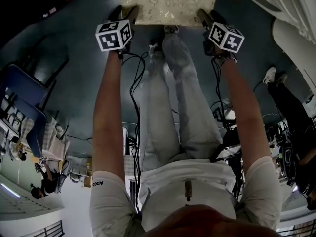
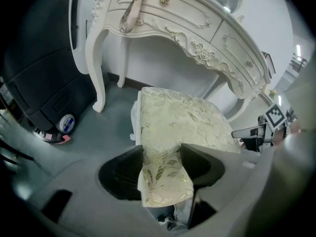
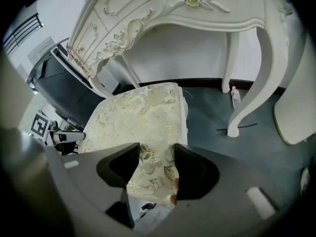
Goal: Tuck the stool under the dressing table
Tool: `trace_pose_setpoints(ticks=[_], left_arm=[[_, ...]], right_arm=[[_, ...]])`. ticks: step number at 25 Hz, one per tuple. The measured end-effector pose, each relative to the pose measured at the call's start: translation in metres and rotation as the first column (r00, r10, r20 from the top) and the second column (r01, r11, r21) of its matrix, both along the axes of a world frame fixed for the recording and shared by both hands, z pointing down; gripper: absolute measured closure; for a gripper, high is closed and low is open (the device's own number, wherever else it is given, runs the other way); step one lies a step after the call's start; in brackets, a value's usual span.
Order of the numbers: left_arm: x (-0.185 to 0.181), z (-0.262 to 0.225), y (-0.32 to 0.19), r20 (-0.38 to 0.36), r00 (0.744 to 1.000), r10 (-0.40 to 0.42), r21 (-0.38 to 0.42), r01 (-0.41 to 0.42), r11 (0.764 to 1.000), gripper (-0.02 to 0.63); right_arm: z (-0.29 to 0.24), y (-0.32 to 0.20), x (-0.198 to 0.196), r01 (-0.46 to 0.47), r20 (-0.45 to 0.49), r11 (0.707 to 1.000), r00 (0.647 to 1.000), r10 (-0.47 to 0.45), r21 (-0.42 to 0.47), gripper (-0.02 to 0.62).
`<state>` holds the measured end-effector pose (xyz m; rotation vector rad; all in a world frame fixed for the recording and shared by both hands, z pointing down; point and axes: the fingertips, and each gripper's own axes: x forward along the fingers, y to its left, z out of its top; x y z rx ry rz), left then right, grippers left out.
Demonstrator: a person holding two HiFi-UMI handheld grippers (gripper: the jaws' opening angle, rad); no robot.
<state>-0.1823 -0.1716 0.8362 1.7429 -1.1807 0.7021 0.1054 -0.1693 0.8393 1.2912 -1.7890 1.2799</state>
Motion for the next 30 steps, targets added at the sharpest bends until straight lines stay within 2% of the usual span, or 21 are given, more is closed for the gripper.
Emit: trace_pose_setpoints(ticks=[5,12,16,20,24,30], left_arm=[[-0.004,-0.001,-0.028,0.029,1.0,0.004,0.011,-0.004,1.0,0.354],[0.006,-0.011,-0.065,0.021,0.997,0.069,0.043,-0.07,0.997,0.354],[-0.002,-0.006,-0.1,0.015,0.994,0.113,0.044,-0.113,0.993,0.354],[-0.011,-0.001,-0.14,0.016,0.988,0.156,0.063,-0.157,0.986,0.353],[-0.003,-0.005,-0.172,0.012,0.982,0.187,0.081,-0.187,0.979,0.353],[-0.001,-0.002,-0.227,0.019,0.978,0.209,0.157,-0.209,0.965,0.354]], right_arm=[[-0.001,-0.029,-0.005,-0.002,0.016,1.0,1.0,0.001,0.006,0.359],[-0.011,-0.048,0.005,-0.084,0.011,0.994,0.996,0.083,0.069,0.359],[-0.009,-0.075,-0.004,-0.124,-0.01,0.989,0.992,0.126,0.085,0.357],[-0.003,-0.106,-0.014,-0.172,-0.021,0.978,0.984,0.176,0.116,0.356],[-0.004,-0.126,-0.008,-0.211,-0.013,0.968,0.977,0.215,0.134,0.356],[-0.002,-0.164,-0.006,-0.274,-0.005,0.941,0.96,0.281,0.2,0.356]])
